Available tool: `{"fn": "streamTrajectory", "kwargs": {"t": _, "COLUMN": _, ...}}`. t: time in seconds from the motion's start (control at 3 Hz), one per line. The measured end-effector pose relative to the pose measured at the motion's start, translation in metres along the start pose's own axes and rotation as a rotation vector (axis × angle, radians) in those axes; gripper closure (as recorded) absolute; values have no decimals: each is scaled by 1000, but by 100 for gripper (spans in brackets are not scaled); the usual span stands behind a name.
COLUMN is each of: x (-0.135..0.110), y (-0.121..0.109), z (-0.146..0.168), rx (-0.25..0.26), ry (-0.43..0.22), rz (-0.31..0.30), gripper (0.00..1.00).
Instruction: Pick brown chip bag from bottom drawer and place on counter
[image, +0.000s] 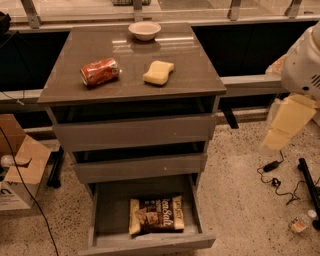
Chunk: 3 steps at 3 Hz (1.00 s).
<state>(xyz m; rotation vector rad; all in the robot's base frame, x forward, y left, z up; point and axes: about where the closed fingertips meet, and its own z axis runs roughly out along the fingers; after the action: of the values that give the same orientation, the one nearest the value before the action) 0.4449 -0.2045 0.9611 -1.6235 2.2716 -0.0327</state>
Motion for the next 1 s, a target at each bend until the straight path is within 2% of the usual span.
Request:
{"fn": "streamTrajectory", "kwargs": {"t": 0.67, "x": -27, "y": 17, "z": 89, "rx": -83, "ry": -76, "rz": 269, "gripper": 0}}
{"fn": "streamTrajectory", "kwargs": {"t": 1.0, "x": -29, "y": 23, "z": 140, "rx": -144, "ry": -121, "rz": 383, "gripper": 0}}
